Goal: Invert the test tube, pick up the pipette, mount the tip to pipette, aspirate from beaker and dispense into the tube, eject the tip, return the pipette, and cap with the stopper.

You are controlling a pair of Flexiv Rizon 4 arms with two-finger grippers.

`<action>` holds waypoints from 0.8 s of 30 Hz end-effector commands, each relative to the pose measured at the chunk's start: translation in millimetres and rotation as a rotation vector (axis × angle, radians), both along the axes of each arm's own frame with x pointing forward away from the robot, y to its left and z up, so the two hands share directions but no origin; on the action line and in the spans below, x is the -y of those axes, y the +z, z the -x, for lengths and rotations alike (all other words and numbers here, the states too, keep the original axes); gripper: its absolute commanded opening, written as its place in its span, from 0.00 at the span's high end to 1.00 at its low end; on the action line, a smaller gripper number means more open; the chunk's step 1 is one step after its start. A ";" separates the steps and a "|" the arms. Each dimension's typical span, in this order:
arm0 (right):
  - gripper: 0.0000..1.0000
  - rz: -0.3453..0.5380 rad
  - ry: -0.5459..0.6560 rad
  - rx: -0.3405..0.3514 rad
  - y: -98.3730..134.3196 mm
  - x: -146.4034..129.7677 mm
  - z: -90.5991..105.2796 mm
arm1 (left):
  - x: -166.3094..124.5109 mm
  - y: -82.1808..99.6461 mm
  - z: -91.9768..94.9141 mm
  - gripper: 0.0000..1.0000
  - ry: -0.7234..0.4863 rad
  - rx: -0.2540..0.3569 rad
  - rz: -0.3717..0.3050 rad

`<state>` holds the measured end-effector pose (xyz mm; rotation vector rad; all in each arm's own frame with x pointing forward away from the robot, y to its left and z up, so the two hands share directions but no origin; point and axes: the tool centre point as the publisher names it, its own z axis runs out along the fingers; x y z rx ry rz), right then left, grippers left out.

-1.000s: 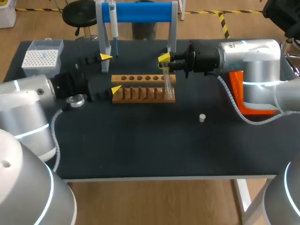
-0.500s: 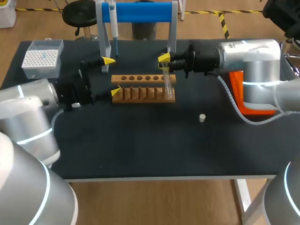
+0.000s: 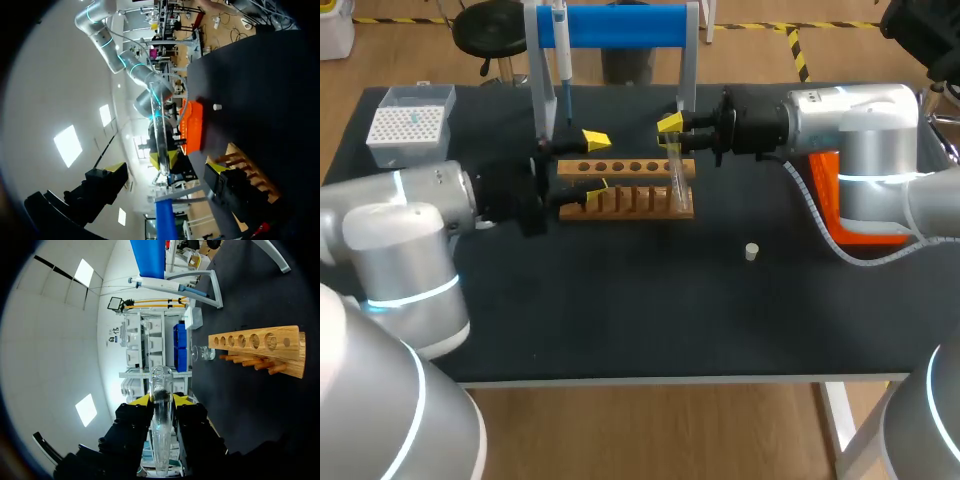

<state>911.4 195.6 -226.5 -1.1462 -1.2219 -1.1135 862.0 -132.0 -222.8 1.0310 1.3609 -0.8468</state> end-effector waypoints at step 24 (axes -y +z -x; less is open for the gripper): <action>1.00 0.003 -0.003 0.001 1.0 0.0 0.9 | 74.8 2.8 16.5 0.00 -0.205 -0.026 0.031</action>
